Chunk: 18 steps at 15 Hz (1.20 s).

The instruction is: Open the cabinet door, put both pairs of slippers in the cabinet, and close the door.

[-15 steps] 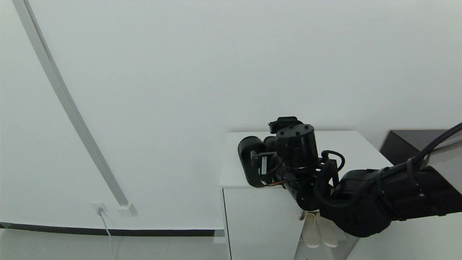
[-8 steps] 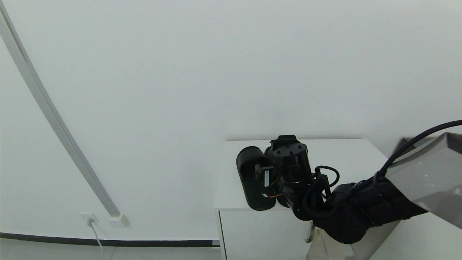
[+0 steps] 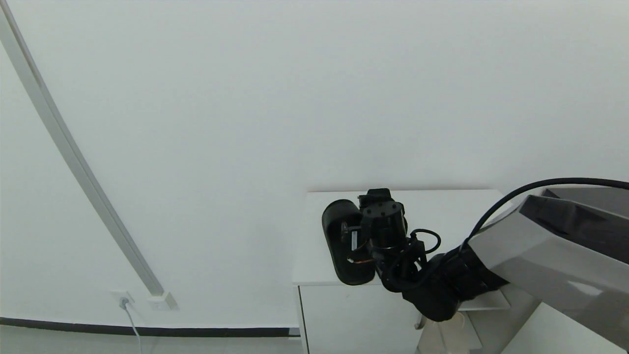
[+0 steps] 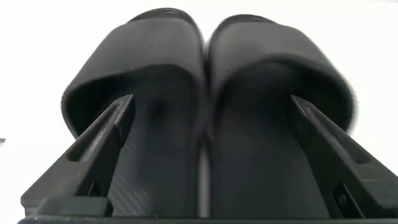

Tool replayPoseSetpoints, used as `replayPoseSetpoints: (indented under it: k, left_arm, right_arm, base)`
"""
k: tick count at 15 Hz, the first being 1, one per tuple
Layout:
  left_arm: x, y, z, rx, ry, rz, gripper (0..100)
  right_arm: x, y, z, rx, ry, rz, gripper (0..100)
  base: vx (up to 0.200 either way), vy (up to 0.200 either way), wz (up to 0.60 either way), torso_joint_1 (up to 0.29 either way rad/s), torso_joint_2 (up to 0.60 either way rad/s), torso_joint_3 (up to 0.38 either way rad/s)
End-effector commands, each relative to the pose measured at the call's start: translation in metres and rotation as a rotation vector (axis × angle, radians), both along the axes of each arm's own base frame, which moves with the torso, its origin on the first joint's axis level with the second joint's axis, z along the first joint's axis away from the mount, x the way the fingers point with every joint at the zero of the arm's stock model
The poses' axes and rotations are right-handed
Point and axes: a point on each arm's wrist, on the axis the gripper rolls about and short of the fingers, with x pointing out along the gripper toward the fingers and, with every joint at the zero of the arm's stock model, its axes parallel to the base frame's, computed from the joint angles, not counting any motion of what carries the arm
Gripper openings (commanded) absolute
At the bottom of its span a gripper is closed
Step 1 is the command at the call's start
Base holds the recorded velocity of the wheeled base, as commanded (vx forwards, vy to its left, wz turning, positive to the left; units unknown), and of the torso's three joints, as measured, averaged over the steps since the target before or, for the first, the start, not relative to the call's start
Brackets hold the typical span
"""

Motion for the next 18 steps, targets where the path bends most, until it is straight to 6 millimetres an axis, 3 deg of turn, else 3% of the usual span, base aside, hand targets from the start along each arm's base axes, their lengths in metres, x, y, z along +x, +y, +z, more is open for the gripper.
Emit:
replayPoseSetpoints:
  k: [1, 5, 8, 9, 15, 18]
  left_arm:
    - [0.0, 0.0, 0.0, 0.0, 0.001, 0.001, 0]
    - [0.0, 0.0, 0.0, -0.001, 0.001, 0.001, 0]
    - [0.0, 0.0, 0.0, -0.001, 0.001, 0.001, 0]
    - [0.0, 0.0, 0.0, 0.0, 0.001, 0.001, 0]
    - [0.0, 0.0, 0.0, -0.001, 0.001, 0.001, 0]
    - [0.0, 0.0, 0.0, 0.0, 0.001, 0.0, 0]
  right_arm:
    - [0.015, 0.004, -0.013, -0.007, 0.005, 0.005, 100]
    - [0.037, 0.005, -0.019, -0.029, -0.01, 0.002, 100]
    - [0.04, 0.005, -0.017, -0.024, -0.015, -0.002, 100]
    - [0.041, 0.003, -0.017, -0.023, -0.017, -0.008, 0]
    - [0.042, 0.002, -0.014, -0.019, -0.023, -0.011, 0]
    - [0.033, 0.002, 0.004, -0.002, -0.044, 0.001, 0]
  base:
    - [0.0, 0.0, 0.0, 0.0, 0.0, 0.0]
    - [0.0, 0.0, 0.0, 0.0, 0.0, 0.0]
    - [0.0, 0.0, 0.0, 0.0, 0.0, 0.0]
    - [0.0, 0.0, 0.0, 0.0, 0.0, 0.0]
    - [0.0, 0.0, 0.0, 0.0, 0.0, 0.0]
    - [0.0, 0.0, 0.0, 0.0, 0.0, 0.0]
